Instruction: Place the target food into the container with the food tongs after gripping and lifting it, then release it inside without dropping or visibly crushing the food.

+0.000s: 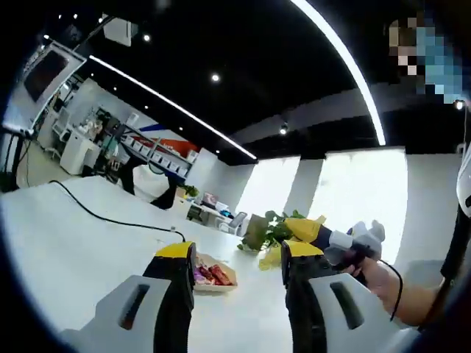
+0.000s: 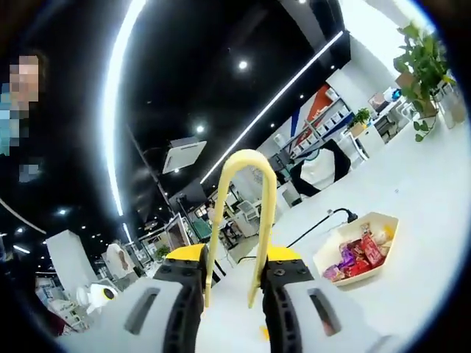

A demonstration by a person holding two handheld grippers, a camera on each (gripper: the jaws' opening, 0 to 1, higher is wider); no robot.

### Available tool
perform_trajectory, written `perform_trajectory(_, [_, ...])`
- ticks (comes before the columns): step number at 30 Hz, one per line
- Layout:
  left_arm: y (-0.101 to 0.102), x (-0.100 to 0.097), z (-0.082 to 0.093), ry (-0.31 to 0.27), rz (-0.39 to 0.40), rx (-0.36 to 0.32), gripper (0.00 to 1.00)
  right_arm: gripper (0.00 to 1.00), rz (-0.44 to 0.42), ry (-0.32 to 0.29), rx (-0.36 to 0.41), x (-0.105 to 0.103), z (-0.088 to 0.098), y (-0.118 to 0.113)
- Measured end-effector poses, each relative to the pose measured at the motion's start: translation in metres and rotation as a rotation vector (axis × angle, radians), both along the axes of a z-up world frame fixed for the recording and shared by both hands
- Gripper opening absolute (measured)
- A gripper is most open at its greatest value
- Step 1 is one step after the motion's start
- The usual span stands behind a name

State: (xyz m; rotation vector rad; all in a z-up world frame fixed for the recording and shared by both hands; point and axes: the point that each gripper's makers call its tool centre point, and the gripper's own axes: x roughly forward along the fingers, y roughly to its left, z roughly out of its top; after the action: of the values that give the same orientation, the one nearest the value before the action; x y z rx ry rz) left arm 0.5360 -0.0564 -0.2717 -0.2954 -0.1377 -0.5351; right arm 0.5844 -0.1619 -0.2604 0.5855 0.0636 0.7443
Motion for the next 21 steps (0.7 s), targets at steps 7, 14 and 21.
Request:
perform_trajectory(7, [0.01,-0.006,0.0,-0.007,-0.019,0.08,0.57,0.26,-0.017,-0.004,-0.092,0.011,-0.018,0.02])
perform_trajectory(14, [0.02,-0.009,-0.007,0.006,0.011,0.22,0.58,0.26,-0.068,-0.013,-0.21,0.027,-0.037,0.033])
perform_trajectory(21, [0.022,-0.01,-0.012,0.033,-0.007,0.252,0.58,0.26,-0.186,0.067,-0.321,0.038,-0.068,0.039])
